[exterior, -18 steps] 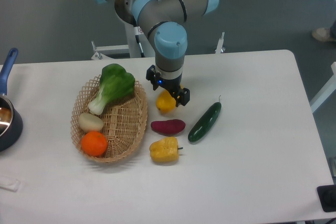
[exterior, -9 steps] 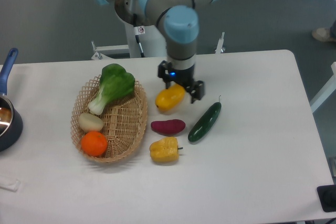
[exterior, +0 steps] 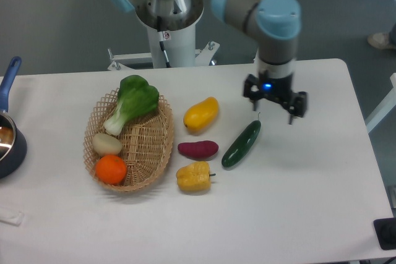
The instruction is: Place the mango on the table
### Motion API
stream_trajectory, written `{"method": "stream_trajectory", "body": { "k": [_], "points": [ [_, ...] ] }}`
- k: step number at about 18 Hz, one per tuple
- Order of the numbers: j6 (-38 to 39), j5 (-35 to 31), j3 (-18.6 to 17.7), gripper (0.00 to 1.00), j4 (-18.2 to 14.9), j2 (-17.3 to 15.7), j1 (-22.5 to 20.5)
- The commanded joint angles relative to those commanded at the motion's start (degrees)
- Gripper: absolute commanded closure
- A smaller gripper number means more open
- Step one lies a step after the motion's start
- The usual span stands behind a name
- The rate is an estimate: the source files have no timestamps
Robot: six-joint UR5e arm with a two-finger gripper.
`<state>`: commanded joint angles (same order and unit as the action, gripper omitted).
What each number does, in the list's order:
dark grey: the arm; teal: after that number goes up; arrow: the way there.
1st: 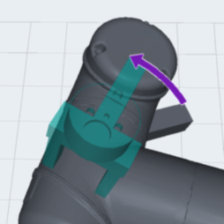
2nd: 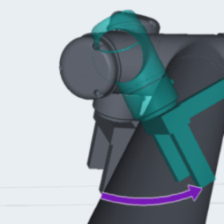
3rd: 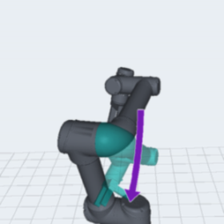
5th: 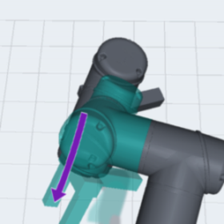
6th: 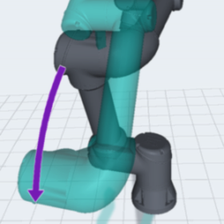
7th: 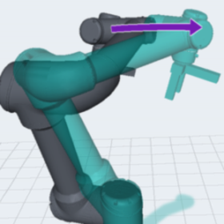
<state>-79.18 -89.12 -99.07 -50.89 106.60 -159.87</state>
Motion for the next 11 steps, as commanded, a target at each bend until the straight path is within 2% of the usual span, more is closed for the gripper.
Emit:
{"method": "stream_trajectory", "body": {
  "k": [2, 7, 11],
  "points": [
    [-1.41, -0.09, 2.55, 0.0, 0.0, 2.29, -0.71],
    [-5.62, -0.26, 6.25, 0.0, -1.4, 5.1, -2.9],
    [-7.66, -0.35, 6.78, 0.0, -2.81, 5.81, -3.35]
  ]
}}
